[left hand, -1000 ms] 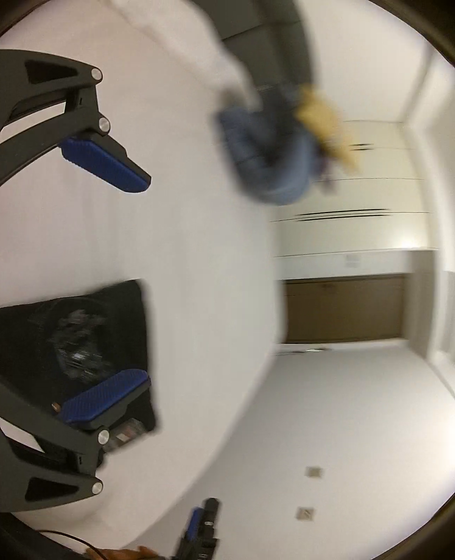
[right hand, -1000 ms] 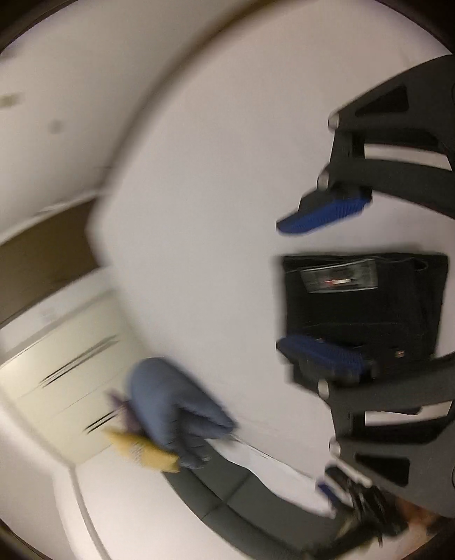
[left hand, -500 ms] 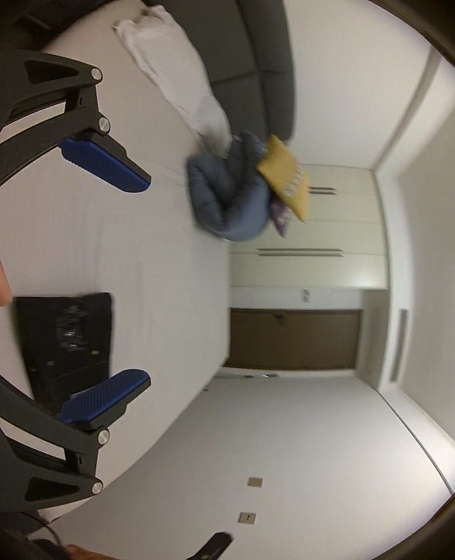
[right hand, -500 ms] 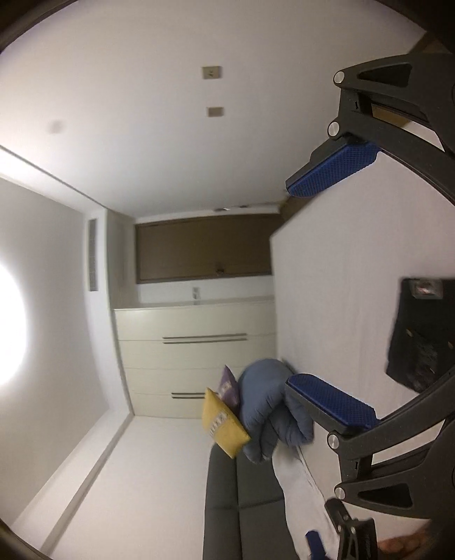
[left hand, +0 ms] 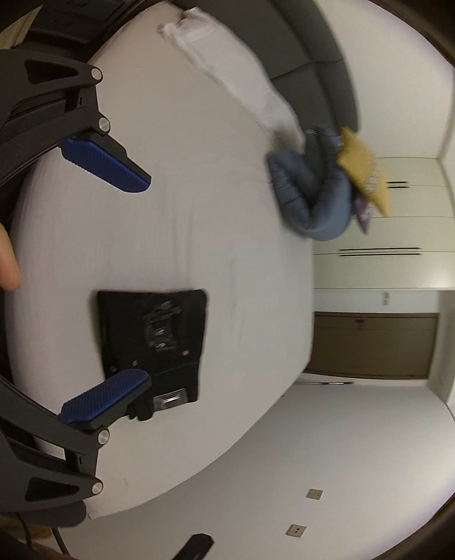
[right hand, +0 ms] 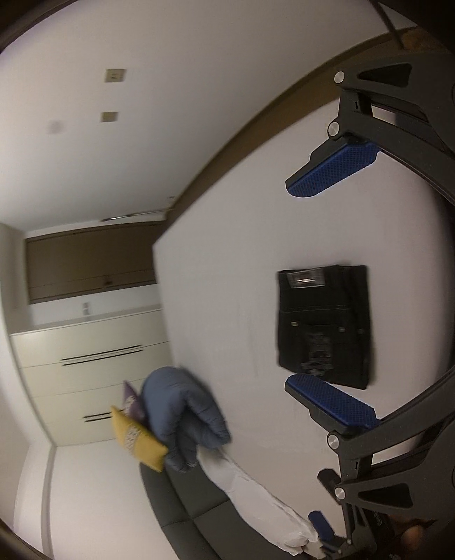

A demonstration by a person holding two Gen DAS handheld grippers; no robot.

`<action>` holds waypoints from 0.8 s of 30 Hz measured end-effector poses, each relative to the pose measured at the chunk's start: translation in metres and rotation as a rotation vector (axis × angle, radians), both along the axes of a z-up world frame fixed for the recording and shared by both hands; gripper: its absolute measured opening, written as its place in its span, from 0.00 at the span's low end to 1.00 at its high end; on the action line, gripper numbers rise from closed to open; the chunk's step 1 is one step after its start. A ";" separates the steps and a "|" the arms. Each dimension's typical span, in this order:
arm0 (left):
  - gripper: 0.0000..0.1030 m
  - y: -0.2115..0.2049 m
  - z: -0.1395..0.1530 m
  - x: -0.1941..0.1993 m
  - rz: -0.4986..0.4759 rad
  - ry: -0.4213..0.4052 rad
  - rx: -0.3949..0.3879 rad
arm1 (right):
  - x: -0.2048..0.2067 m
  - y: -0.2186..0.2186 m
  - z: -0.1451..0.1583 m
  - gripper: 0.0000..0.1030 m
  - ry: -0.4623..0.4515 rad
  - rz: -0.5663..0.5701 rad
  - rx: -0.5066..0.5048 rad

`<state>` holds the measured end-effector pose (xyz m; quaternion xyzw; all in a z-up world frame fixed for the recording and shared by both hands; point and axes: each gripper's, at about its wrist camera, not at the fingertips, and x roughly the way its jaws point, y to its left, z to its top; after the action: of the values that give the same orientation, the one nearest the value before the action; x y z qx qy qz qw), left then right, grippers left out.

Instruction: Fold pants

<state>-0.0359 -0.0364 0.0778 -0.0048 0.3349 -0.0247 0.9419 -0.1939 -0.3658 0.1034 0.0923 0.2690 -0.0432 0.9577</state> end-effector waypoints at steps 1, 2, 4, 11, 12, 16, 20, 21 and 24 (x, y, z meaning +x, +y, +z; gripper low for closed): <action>1.00 0.000 -0.005 0.003 -0.002 0.024 -0.009 | 0.000 0.002 -0.003 1.00 0.014 -0.003 -0.005; 1.00 0.000 -0.010 0.007 -0.005 0.043 -0.013 | 0.008 0.005 -0.006 1.00 0.027 -0.006 -0.014; 1.00 -0.001 -0.018 0.010 -0.007 0.066 -0.010 | 0.023 0.005 -0.025 1.00 0.061 -0.007 -0.025; 1.00 0.005 -0.041 0.026 0.011 0.130 -0.019 | 0.065 0.022 -0.063 1.00 0.130 0.042 -0.034; 1.00 0.005 -0.043 0.028 0.012 0.135 -0.016 | 0.070 0.024 -0.066 1.00 0.136 0.050 -0.036; 1.00 0.007 -0.051 0.034 0.018 0.159 -0.017 | 0.084 0.032 -0.075 1.00 0.160 0.079 -0.033; 1.00 0.006 -0.056 0.036 0.020 0.169 -0.003 | 0.091 0.039 -0.084 1.00 0.182 0.103 -0.040; 1.00 0.006 -0.057 0.037 0.019 0.172 -0.002 | 0.093 0.042 -0.088 1.00 0.187 0.107 -0.044; 1.00 0.004 -0.061 0.037 0.021 0.182 -0.004 | 0.096 0.047 -0.092 1.00 0.195 0.120 -0.051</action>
<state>0.0012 -0.0324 0.0170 -0.0123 0.4189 -0.0150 0.9078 -0.0980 -0.3189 0.0116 0.0470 0.3646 -0.0013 0.9300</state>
